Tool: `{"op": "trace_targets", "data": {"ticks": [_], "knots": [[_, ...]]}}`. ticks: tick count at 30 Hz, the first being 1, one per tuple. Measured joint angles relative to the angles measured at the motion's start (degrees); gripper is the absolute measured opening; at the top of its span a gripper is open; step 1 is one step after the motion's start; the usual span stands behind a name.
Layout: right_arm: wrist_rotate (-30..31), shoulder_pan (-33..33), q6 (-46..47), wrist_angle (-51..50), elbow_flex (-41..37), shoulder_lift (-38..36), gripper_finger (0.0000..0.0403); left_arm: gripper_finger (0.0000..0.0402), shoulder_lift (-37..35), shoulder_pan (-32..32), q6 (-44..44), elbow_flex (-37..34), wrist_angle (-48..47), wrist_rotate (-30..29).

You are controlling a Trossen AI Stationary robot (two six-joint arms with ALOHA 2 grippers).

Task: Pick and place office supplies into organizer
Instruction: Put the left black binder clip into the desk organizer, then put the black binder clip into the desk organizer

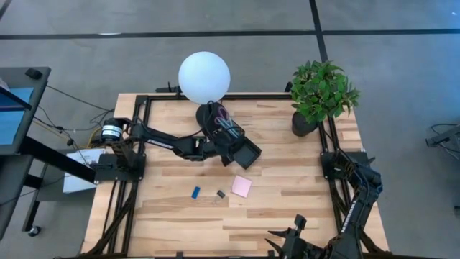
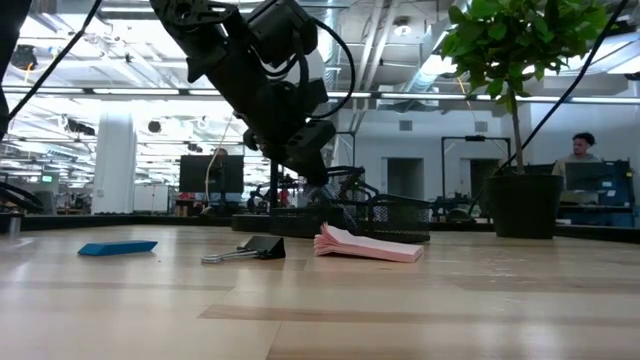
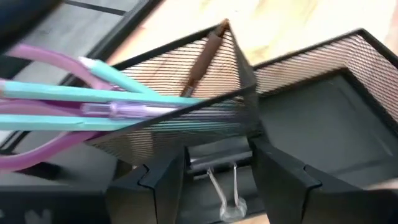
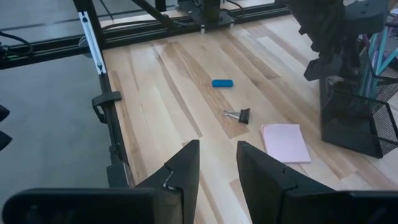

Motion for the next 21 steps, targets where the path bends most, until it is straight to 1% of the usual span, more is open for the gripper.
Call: {"op": "trace_targets", "data": {"ticks": [3, 7, 13, 15, 18, 21], "knots": [[-0.01, 0.00, 0.00, -0.01, 0.00, 0.00, 0.0101, 0.0186, 0.00, 0.90, 0.51, 0.00, 0.04, 2.91], [-0.03, -0.01, 0.03, 0.39, -0.81, 0.00, 0.0101, 0.0200, 0.00, 2.32, -0.30, 0.00, 0.01, 3.85], [-0.15, 0.09, 0.43, 1.46, -1.62, 0.00, 0.0101, 0.0210, 0.00, 2.68, -7.05, 0.00, -0.01, 3.95], [0.08, 0.09, 0.29, 2.48, -1.62, 0.00, 0.0101, 0.0210, 0.01, 2.41, -8.24, 0.00, 0.07, 4.83], [0.19, 0.09, -1.12, 3.35, -1.62, 0.00, 0.0101, 0.0210, -0.13, 1.29, -7.96, 0.00, -0.14, 8.14], [0.21, -0.20, -1.25, 3.31, -1.62, 0.00, 0.0101, 0.0210, -1.26, -1.76, -7.62, 0.02, 0.13, 9.27]]}}
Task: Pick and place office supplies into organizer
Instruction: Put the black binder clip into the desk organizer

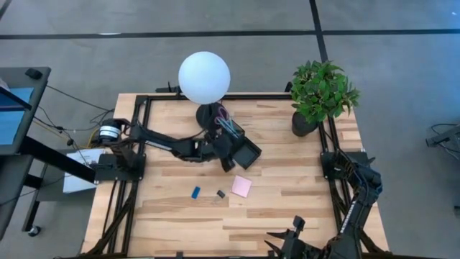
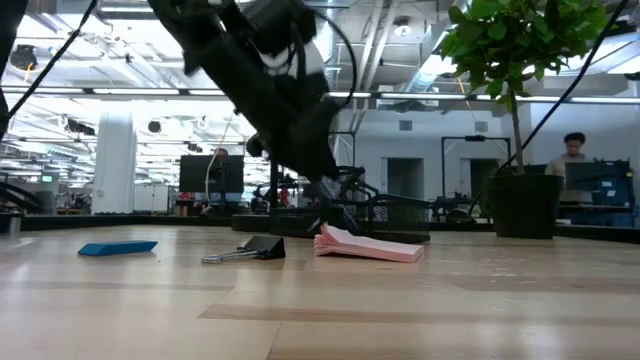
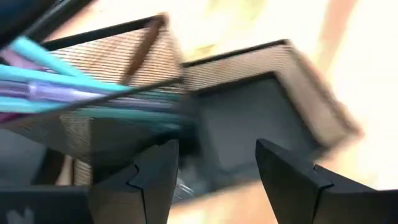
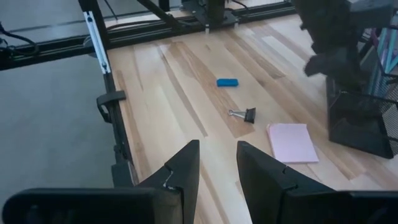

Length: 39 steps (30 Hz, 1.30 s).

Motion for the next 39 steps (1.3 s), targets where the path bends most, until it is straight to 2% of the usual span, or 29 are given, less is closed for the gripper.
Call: {"op": "trace_targets", "data": {"ticks": [3, 8, 13, 16, 20, 23, 25, 28, 32, 36, 39], "knots": [[-0.20, -1.03, 0.28, 0.35, -0.01, 0.00, 0.0101, 0.0210, -2.59, -4.27, -0.80, 0.05, -0.21, -1.98], [0.05, -3.39, 0.28, 3.54, -0.08, 2.11, 0.0101, 0.0210, -8.15, -13.54, -3.85, 0.05, -3.49, -10.36], [-0.42, -6.87, 0.44, 8.60, -0.04, 7.81, 0.0101, 0.0210, -13.61, -22.90, -10.42, 0.09, -13.24, -19.65], [-1.40, -9.80, 1.47, 7.85, -0.11, 10.82, 0.0101, 0.0210, -16.10, -28.70, -15.74, 0.09, -19.37, -24.79], [-7.27, -14.21, -0.02, 5.54, -0.09, 12.52, 0.0101, 0.0210, -18.79, -35.95, -22.77, 0.09, -26.40, -29.84], [-15.95, -17.18, -9.87, 7.88, -0.09, 12.93, 0.0101, 0.0210, -20.24, -40.97, -26.92, 0.09, -30.23, -30.17], [-20.89, -18.67, -20.39, 10.57, -0.02, 12.71, 0.0100, 0.0210, -20.93, -43.64, -29.44, 0.09, -32.20, -30.56], [-25.89, -20.79, -35.27, 12.27, 0.81, 11.99, 0.0098, 0.0210, -21.84, -46.57, -32.26, 0.09, -34.00, -35.41], [-32.71, -24.83, -40.67, 10.77, 1.34, 8.02, 0.0098, 0.0210, -22.95, -48.76, -32.07, 0.06, -34.47, -38.12], [-34.08, -28.85, -47.80, 11.09, 1.33, 0.77, 0.0098, 0.0210, -24.26, -49.87, -31.89, 0.05, -35.45, -37.89], [-37.85, -31.59, -54.85, 12.87, 1.31, -4.43, 0.0098, 0.0210, -24.83, -50.35, -31.80, 0.05, -36.73, -38.32]]}}
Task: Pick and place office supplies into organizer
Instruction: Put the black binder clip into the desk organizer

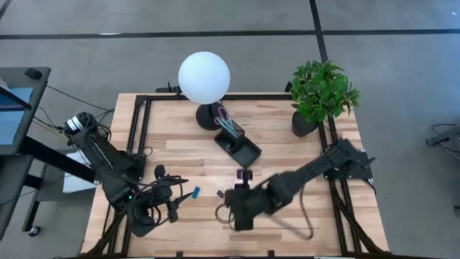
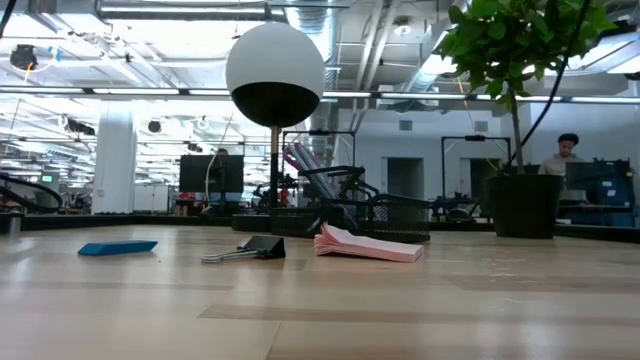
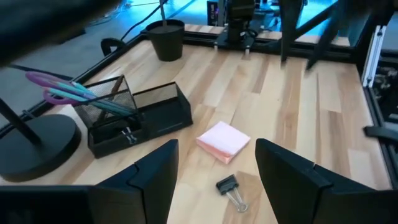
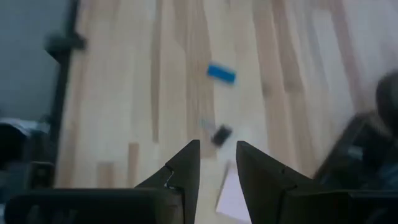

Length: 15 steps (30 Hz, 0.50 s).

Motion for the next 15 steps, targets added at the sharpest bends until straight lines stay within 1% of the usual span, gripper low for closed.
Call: {"op": "trace_targets", "data": {"ticks": [2, 4, 6, 8, 9, 11, 13, 15], "knots": [[-2.42, -1.88, -2.79, 3.40, -0.80, -2.52, 0.0098, 0.0210, -0.22, -0.20, 0.02, 0.00, -0.78, -0.07], [-4.89, -3.49, -4.87, 8.14, -1.83, -3.32, 0.0098, 0.0210, -0.23, -0.25, 0.02, -0.01, -1.84, 0.00], [-8.17, -4.49, -10.08, 13.22, -2.84, -2.18, 0.0098, 0.0210, -0.23, -0.25, -0.05, -0.02, -2.45, 0.22], [-10.90, -4.71, -17.10, 14.43, -3.92, 0.02, 0.0098, 0.0210, -0.23, -0.23, -0.40, -0.02, -3.35, 0.42], [-11.47, -4.68, -18.47, 14.33, -4.22, 1.34, 0.0098, 0.0210, -0.21, -0.23, -0.42, -0.02, -3.36, 0.53], [-11.42, -4.91, -18.78, 10.22, -4.35, 3.86, 0.0098, 0.0210, -0.23, -0.26, -0.92, -0.02, -3.59, 0.85], [-9.47, -5.83, -17.28, 4.24, -4.40, 5.77, 0.0098, 0.0210, -0.21, -0.32, -2.02, -0.17, -3.55, 1.69], [-7.00, -7.29, -13.45, -0.43, -4.40, 7.41, 0.0098, 0.0210, -0.21, -0.35, -2.92, -0.73, -3.60, 2.48]]}}
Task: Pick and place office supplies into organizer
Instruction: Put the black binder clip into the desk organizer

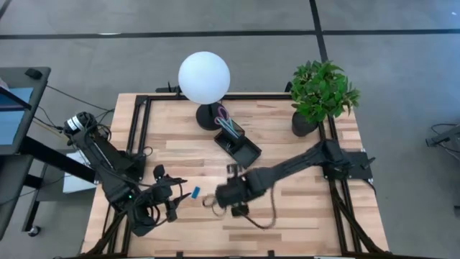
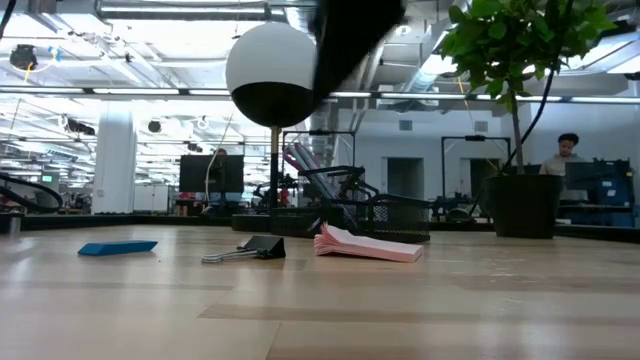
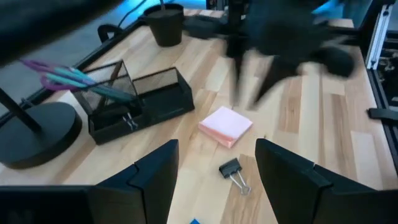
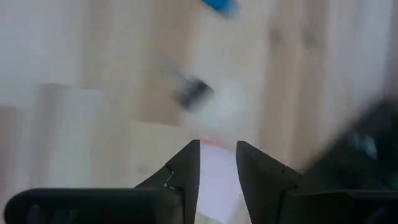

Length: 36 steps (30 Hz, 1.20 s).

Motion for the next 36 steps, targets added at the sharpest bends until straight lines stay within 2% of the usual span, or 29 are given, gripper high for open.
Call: {"op": "trace_targets", "data": {"ticks": [3, 6, 12, 15, 18, 24, 32, 36], "knots": [[-0.67, -2.29, 5.68, -6.14, -0.04, 0.98, 0.0098, 0.0210, 0.01, -0.08, -1.12, -0.72, -0.15, 0.34], [-3.16, -4.37, 9.56, -7.82, 0.20, 1.26, 0.0098, 0.0210, 0.02, -0.08, -2.70, -0.85, -0.50, 0.18], [-4.01, -8.20, 9.14, -7.49, 0.20, 0.60, 0.0098, 0.0210, 0.02, -0.08, -3.33, -0.85, -0.43, 0.14], [-8.92, -9.87, 6.29, -6.71, 0.02, 0.89, 0.0098, 0.0210, 0.02, -0.08, -3.59, -0.85, -0.41, 0.14], [-12.83, -10.88, -0.32, -4.76, 0.13, 2.27, 0.0098, 0.0210, 0.02, -0.08, -5.07, -0.85, -0.58, 0.26], [-13.97, -9.24, -14.22, -3.10, 0.11, 2.09, 0.0103, 0.0210, 0.02, -0.08, -5.77, -0.85, -1.01, 1.15], [-13.81, -7.04, -20.31, 4.55, 0.11, 2.99, 0.0168, 0.0210, 0.04, -0.06, -7.78, -0.85, -1.02, 1.41], [-13.88, -5.79, -27.33, 4.83, 0.00, 3.83, 0.0201, 0.0210, 0.04, -0.06, -8.43, -0.85, -0.96, 2.03]]}}
